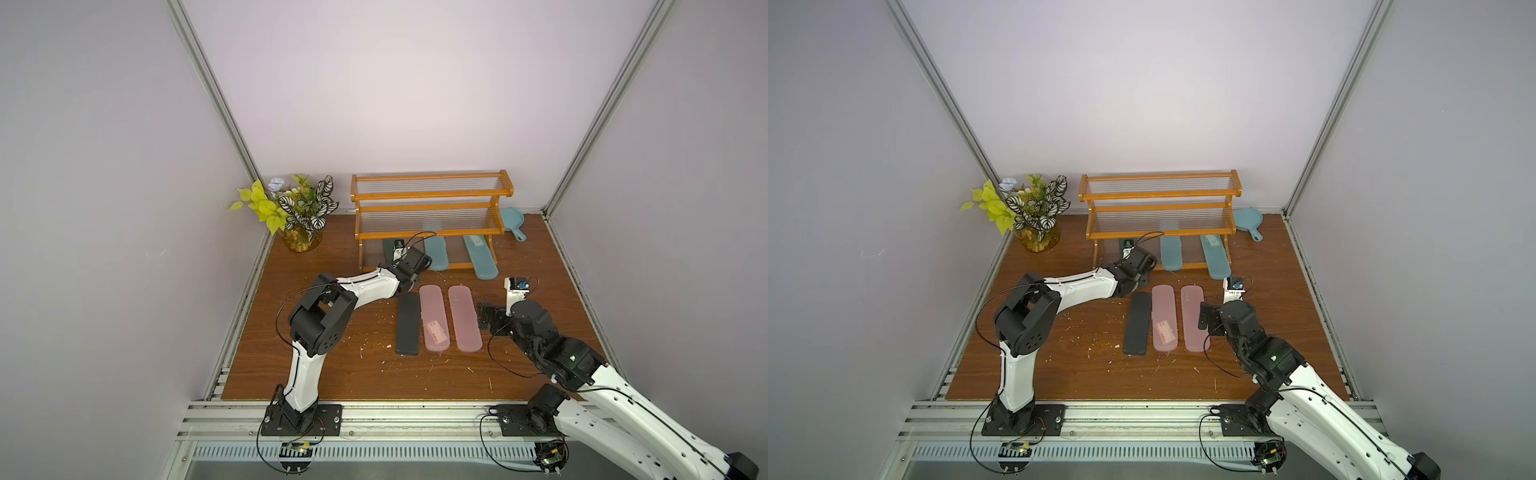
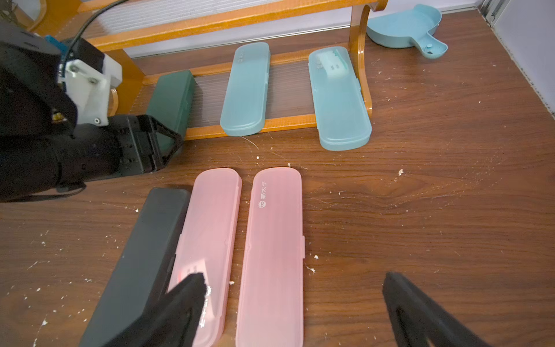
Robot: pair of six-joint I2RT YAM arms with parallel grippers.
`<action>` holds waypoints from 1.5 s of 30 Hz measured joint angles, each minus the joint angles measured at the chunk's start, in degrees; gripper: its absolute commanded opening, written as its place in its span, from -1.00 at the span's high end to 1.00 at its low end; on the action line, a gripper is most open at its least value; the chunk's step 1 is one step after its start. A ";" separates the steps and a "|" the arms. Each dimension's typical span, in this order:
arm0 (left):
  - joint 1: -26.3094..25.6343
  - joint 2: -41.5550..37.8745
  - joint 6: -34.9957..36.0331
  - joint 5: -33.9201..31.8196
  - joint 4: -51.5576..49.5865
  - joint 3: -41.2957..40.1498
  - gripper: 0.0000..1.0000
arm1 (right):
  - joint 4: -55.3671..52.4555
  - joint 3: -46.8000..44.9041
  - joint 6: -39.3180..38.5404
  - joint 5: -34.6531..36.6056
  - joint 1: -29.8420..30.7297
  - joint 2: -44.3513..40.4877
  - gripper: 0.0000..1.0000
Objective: Remove the pencil cases from the shelf
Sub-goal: Pick up the pencil case from the shelf, then place the pencil case at the center of the board.
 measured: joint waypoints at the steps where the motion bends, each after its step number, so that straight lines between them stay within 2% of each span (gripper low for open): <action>1: -0.26 -0.87 0.00 0.02 0.02 -0.92 -0.12 | 0.00 0.00 0.00 0.02 -0.04 -0.24 -0.98; 17: -2.89 -18.03 0.42 0.70 5.05 -18.69 -0.11 | 0.02 0.00 0.02 0.33 -0.04 -2.14 -0.97; 31: -8.57 -36.17 0.22 0.94 6.23 -35.78 -0.08 | 0.09 -0.04 0.04 -0.13 -0.11 -2.16 -0.96; 45: -13.60 -48.98 -3.37 1.27 6.10 -48.22 -0.05 | 0.15 -0.39 -0.11 -0.37 -0.15 -2.99 -0.95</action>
